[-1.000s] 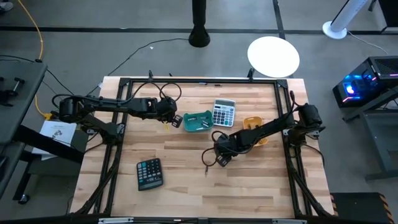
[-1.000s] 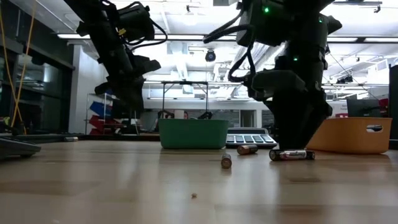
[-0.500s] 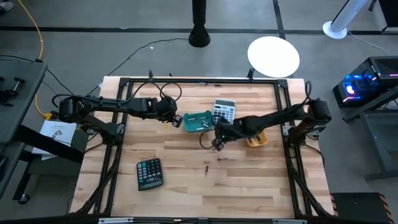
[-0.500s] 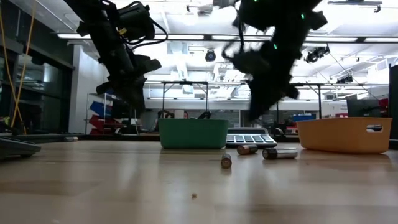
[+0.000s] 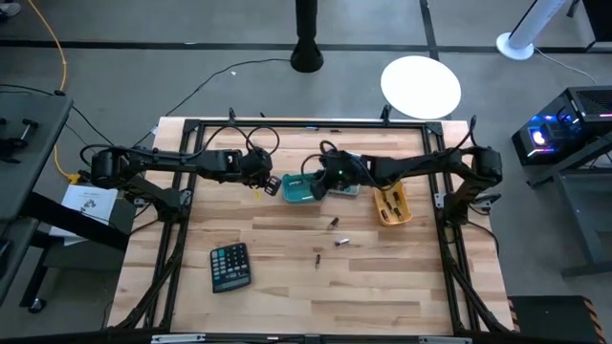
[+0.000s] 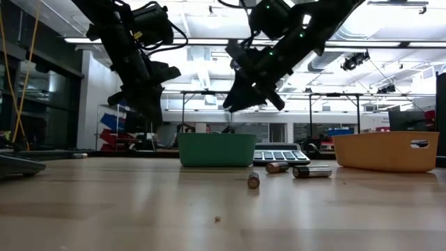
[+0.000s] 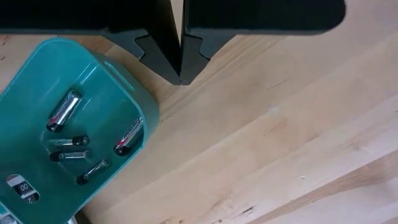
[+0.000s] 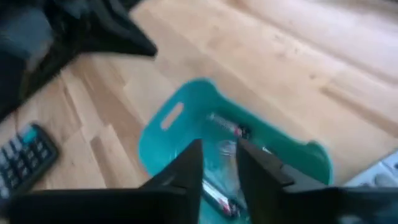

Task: Sort batteries
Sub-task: Put the silver battery into the blue bin

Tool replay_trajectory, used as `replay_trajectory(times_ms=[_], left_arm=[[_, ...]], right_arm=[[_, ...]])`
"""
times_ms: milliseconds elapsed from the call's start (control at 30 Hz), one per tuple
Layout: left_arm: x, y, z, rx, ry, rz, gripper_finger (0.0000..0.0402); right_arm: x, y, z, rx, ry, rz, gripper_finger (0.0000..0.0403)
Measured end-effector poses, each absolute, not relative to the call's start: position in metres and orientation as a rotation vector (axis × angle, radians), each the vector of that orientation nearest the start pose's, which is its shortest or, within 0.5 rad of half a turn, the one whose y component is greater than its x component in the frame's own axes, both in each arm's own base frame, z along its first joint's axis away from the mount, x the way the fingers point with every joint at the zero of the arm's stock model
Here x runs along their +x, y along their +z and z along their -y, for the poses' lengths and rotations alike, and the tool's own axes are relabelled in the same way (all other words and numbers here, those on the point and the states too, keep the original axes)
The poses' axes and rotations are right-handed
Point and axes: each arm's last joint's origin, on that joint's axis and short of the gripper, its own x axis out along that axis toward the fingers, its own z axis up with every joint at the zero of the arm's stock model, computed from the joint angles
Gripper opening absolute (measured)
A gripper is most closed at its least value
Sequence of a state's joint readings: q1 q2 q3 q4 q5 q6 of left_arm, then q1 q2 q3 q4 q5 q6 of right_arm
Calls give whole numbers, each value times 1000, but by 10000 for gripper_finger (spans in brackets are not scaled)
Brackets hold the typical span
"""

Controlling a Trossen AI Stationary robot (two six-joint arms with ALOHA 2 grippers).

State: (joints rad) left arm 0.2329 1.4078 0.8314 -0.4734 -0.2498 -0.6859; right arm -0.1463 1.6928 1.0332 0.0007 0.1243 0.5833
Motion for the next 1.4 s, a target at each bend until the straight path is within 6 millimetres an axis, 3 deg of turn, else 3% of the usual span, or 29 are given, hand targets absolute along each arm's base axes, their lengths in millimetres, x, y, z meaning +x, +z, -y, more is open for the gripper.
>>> replay_trajectory(times_ms=[100,200,333,500,600,700,1000,1133,1267,1400], left_arm=[[254,198,-68,-600,781,-866,0],[254,198,-68,-602,780,-867,0],[254,198,-68,-600,778,-867,0],[254,198,-68,-596,775,-867,0],[254,198,-68,-596,775,-867,0],[254,198,-68,-597,776,-867,0],[254,198,-68,-626,789,-858,0],[254,198,-68,-638,778,-862,0],[254,198,-68,-654,784,-857,0],[254,197,-67,-657,778,-861,0]], right_arm=[[354,203,53,568,-389,-601,140],[350,204,47,593,-226,-680,181],[337,203,13,574,21,-883,202],[314,192,-46,268,189,-1137,203],[308,185,-70,38,222,-1163,204],[311,179,-83,-58,237,-1139,204],[318,145,-81,-79,132,-1235,201],[316,138,-80,-71,117,-1287,144],[315,143,-78,-76,115,-1281,29],[323,173,-53,-51,13,-1170,40]])
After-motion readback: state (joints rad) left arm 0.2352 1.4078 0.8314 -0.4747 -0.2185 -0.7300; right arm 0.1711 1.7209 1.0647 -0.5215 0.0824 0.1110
